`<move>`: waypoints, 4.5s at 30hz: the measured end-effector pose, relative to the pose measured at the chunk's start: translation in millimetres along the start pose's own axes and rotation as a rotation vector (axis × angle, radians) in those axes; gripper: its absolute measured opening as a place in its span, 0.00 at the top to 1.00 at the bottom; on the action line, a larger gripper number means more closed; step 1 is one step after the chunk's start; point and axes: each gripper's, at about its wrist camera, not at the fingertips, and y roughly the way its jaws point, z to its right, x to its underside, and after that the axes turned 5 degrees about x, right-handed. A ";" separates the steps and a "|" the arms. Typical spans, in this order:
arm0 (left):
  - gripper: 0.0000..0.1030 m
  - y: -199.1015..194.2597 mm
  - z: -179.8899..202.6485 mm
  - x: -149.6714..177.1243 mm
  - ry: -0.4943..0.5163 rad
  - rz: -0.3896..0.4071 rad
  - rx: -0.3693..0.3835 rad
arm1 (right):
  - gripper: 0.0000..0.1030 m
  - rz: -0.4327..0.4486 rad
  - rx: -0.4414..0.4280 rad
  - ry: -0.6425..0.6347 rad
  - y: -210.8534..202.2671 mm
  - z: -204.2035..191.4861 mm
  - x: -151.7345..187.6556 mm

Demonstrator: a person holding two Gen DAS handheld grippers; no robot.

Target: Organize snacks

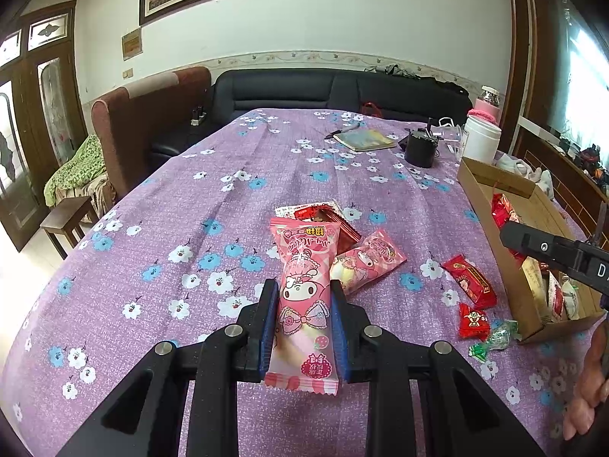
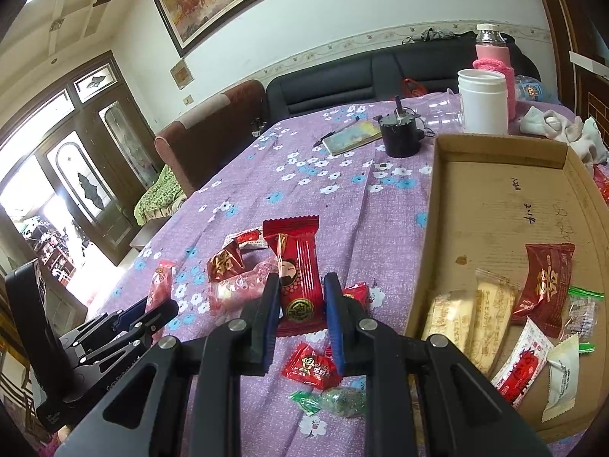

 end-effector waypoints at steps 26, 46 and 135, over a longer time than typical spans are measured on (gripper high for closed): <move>0.74 -2.5 18.6 2.6 0.059 -0.008 0.009 | 0.79 0.061 0.010 0.100 -24.2 36.5 -17.4; 0.74 27.9 210.7 -45.1 0.207 -0.145 0.336 | 0.79 0.098 0.138 0.450 -60.0 171.7 -27.4; 0.20 33.0 -13.9 25.1 0.037 -0.286 0.017 | 0.70 -0.111 -0.019 -0.017 -0.9 16.2 -4.6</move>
